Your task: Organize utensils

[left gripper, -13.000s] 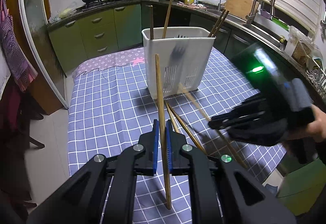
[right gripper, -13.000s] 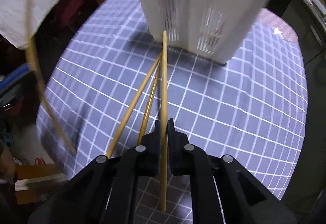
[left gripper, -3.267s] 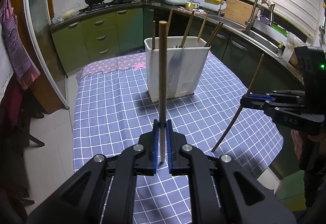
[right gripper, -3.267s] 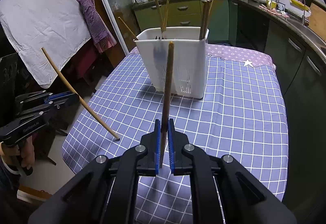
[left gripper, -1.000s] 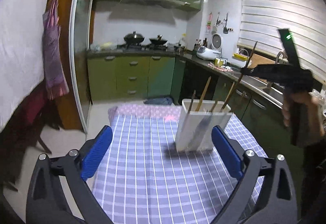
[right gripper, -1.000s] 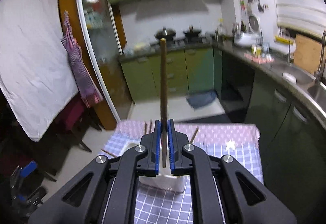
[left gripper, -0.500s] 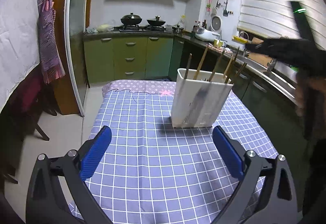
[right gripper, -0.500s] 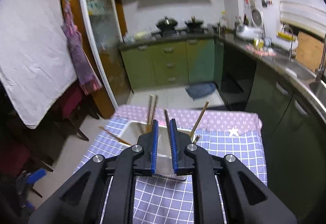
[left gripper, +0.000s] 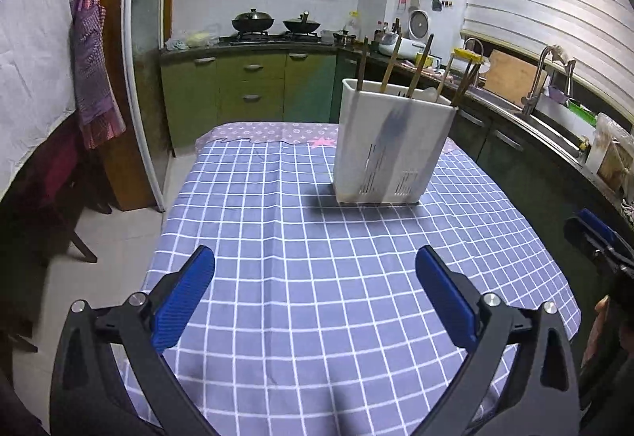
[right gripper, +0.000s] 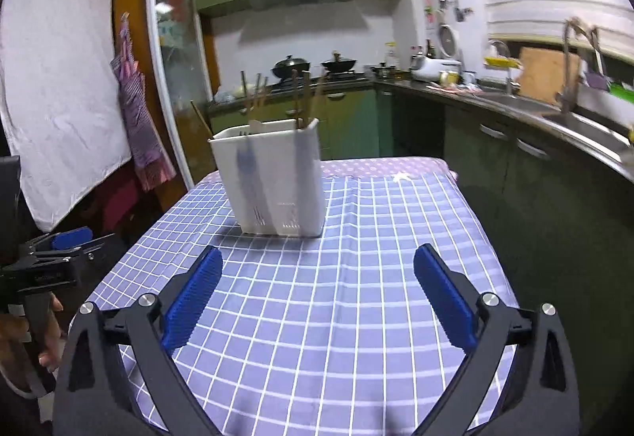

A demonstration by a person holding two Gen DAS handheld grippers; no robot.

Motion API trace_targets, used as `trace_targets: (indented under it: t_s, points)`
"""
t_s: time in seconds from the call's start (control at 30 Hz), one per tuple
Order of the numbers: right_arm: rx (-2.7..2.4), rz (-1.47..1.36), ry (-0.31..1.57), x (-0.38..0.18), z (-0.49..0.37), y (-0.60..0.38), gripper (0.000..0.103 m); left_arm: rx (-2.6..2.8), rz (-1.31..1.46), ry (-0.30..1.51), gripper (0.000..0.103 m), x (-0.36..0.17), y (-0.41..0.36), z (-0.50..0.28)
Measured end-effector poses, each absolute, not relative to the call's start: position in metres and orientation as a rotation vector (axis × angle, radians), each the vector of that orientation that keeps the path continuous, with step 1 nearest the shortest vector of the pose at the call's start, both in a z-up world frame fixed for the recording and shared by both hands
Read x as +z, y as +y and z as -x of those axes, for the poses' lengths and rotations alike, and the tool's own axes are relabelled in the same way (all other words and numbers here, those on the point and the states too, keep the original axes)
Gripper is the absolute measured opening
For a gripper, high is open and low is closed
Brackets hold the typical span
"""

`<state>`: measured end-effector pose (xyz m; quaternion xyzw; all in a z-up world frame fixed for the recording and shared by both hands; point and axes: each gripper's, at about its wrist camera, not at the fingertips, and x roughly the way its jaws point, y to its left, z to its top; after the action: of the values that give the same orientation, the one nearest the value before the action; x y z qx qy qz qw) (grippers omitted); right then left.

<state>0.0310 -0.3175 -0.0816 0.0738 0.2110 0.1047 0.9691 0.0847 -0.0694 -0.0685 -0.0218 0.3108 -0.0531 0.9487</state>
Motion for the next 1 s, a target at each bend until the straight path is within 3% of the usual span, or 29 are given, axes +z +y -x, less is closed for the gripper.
trace_targets:
  t_s: [0.57, 1.0]
  points:
    - [0.172, -0.119, 0.284, -0.01, 0.098, -0.311, 0.099, -0.086, 0.086, 0.521, 0.096, -0.008, -0.047, 0.006]
    - [0.175, -0.069, 0.275, 0.0, 0.112, -0.3, 0.099, -0.111, 0.078, 0.53, 0.097, -0.013, -0.053, 0.027]
